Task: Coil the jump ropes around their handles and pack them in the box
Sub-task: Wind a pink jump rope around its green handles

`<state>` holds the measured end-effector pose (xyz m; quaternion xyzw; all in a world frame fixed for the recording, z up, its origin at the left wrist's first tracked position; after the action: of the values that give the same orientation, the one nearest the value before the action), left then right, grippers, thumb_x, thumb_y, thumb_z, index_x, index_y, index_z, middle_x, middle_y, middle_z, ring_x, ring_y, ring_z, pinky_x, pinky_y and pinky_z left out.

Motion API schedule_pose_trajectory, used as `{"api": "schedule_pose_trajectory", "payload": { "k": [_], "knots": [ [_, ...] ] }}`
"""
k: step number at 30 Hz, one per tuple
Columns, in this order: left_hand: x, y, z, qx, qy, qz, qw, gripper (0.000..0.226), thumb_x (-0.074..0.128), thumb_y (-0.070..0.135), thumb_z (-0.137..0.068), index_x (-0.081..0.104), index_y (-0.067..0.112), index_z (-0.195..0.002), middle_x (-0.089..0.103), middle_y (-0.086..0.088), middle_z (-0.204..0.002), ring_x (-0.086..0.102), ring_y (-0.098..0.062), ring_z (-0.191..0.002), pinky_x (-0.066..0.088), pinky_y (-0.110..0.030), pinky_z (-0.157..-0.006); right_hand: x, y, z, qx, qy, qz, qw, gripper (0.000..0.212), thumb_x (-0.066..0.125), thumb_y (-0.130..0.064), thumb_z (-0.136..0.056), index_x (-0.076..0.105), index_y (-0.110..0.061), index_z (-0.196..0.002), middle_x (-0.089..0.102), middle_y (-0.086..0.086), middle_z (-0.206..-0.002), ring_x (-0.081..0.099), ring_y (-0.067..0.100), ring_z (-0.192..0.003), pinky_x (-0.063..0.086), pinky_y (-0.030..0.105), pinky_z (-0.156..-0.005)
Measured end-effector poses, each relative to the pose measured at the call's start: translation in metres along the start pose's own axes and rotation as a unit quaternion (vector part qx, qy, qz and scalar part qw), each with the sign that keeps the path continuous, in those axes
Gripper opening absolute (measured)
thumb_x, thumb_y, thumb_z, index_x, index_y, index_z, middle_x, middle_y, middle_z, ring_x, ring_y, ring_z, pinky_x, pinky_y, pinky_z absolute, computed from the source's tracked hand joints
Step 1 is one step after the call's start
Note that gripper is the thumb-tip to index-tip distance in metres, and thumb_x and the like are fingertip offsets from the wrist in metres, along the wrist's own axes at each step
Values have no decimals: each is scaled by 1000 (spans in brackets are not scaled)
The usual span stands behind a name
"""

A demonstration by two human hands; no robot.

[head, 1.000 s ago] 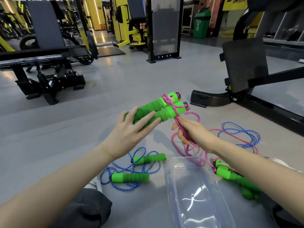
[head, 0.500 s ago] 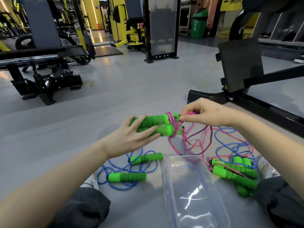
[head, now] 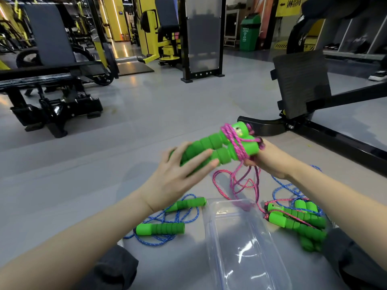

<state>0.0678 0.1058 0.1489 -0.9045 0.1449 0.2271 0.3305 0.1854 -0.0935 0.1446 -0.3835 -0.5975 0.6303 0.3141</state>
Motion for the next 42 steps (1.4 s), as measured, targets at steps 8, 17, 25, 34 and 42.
{"api": "schedule_pose_trajectory", "payload": {
  "k": [8, 17, 25, 34, 42],
  "knots": [
    [14, -26, 15, -30, -71, -91, 993, 57, 23, -6, -87, 43, 16, -136, 45, -6, -136, 46, -43, -107, 40, -46, -79, 30, -8, 3, 67, -123, 110, 984, 22, 39, -16, -100, 55, -9, -113, 60, 8, -68, 45, 14, -39, 49, 28, -55],
    [23, -25, 21, 45, -174, -125, 976, 53, 31, 0, -84, 47, 11, -133, 56, -12, -126, 54, -49, -103, 45, -48, -75, 32, -40, 25, 67, -221, 364, 902, 30, 51, -30, -95, 63, -31, -67, 60, 1, -49, 52, 10, -51, 41, 25, -69],
    [17, -4, 21, 172, -128, -46, 976, 42, 43, 9, -96, 47, 17, -137, 54, -5, -129, 53, -46, -108, 47, -50, -82, 21, -64, 14, -131, -60, 411, 900, 48, 61, -43, -85, 56, -10, -50, 29, 5, -49, 24, 13, -48, 22, 28, -49],
    [-9, 30, -11, 139, 14, 56, 989, 38, 55, 22, -96, 47, 25, -133, 48, 3, -135, 56, -41, -110, 46, -45, -88, 6, -26, 9, -24, -31, 139, 989, 46, 60, -48, -76, 58, -8, -55, 46, 1, -46, 38, 12, -43, 33, 22, -47],
    [9, -8, 0, -24, -24, -38, 999, 50, 24, -1, -94, 41, 19, -136, 41, -3, -139, 45, -42, -112, 38, -44, -83, 25, -4, 10, 46, -38, 30, 998, 36, 29, -11, -98, 58, -10, -77, 41, 1, -41, 31, 10, -34, 39, 29, -53]
  ]
}}
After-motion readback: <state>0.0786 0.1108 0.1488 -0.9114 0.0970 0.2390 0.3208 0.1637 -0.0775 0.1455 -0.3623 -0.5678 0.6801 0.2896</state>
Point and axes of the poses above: each hand's wrist, its own z-axis away from the middle knuckle, its own x-axis out of the palm, y = z × x, the point moved 4 cm from there along -z, towards the middle knuckle
